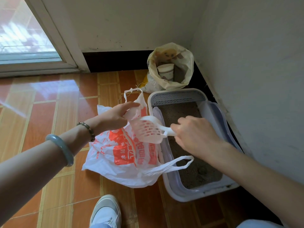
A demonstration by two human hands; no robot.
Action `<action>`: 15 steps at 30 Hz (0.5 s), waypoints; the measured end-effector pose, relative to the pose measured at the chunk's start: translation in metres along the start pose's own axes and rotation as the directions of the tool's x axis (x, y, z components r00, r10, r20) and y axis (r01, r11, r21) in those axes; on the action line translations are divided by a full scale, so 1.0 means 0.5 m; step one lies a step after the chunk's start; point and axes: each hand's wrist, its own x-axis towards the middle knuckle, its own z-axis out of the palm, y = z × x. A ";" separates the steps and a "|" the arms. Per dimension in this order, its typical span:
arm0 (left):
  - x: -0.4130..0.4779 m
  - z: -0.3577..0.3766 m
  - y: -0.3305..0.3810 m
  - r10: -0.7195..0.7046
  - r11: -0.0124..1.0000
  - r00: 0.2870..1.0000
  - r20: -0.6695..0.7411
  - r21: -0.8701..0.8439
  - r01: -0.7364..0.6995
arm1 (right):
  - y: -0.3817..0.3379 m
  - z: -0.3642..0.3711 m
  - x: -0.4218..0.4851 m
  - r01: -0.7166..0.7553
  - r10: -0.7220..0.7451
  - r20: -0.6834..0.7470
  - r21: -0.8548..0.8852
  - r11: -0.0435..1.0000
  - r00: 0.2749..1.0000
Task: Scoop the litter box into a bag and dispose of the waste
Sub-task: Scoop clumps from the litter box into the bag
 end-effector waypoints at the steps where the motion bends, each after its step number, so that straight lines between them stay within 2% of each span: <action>1: 0.001 0.000 0.000 0.003 1.000 1.000 0.001 0.001 -0.003 | 0.012 -0.004 -0.002 -0.051 0.049 0.028 0.055 0.997 0.998; 4: 0.002 0.006 -0.006 0.009 0.999 1.000 0.012 0.032 -0.010 | 0.051 -0.032 -0.016 -0.224 0.184 0.171 0.255 0.941 0.968; 6: 0.003 0.012 -0.012 0.010 0.998 1.000 0.019 0.057 -0.011 | 0.077 -0.045 -0.028 -0.319 0.253 0.231 0.324 0.891 0.940; 11: 0.013 0.022 -0.006 0.009 0.998 1.000 0.026 0.065 -0.011 | 0.146 -0.033 -0.063 -0.485 0.366 0.383 0.283 0.827 0.848; 15: 0.020 0.028 -0.014 -0.005 0.998 0.999 0.046 0.057 0.003 | 0.159 0.024 -0.091 -0.564 0.352 0.497 0.380 0.733 0.793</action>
